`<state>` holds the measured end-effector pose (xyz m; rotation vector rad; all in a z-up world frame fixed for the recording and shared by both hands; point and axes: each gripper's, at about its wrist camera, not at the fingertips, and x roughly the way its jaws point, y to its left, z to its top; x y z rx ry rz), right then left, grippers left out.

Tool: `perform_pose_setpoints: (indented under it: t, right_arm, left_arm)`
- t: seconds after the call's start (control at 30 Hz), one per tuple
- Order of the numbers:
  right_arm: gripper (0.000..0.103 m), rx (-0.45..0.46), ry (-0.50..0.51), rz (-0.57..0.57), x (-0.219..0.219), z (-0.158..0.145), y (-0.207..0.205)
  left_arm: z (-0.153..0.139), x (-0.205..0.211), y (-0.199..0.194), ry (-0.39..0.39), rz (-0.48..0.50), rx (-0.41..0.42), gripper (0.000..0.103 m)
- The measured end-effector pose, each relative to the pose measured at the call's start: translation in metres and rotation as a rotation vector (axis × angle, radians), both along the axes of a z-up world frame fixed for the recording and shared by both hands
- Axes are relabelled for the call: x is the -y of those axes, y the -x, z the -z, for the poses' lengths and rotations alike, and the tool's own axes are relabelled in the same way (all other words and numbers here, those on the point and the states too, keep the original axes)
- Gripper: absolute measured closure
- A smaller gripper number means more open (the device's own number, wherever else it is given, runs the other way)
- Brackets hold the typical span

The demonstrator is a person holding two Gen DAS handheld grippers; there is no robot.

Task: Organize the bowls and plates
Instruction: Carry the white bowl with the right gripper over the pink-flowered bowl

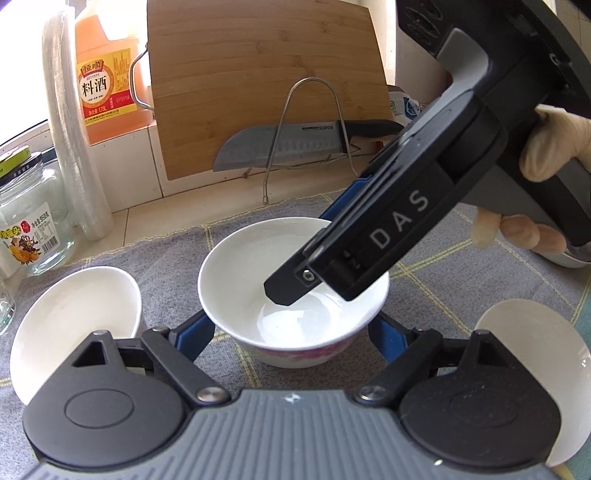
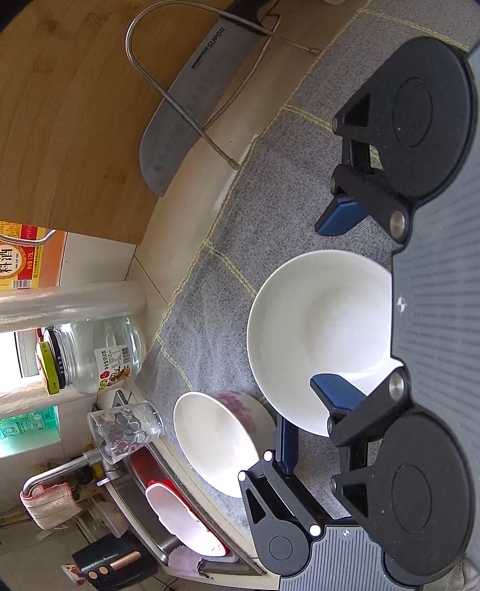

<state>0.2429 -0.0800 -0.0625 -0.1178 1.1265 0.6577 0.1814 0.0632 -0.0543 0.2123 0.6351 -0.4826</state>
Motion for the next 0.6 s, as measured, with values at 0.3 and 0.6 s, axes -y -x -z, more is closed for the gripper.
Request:
perform_pose_setpoints:
  t: [0.3,0.6]
  right_arm:
    - [0.024,-0.019,-0.018,-0.031,-0.0055,0.0027,-0.0036]
    - [0.024,-0.04,-0.026,-0.024,-0.005,0.0013,-0.0044]
  left_arm:
    - [-0.0002,-0.0006,0.0009,0.003,0.002,0.002,0.015]
    - [-0.0016,-0.0012,-0.0013,-0.001,0.015,-0.011,0.015]
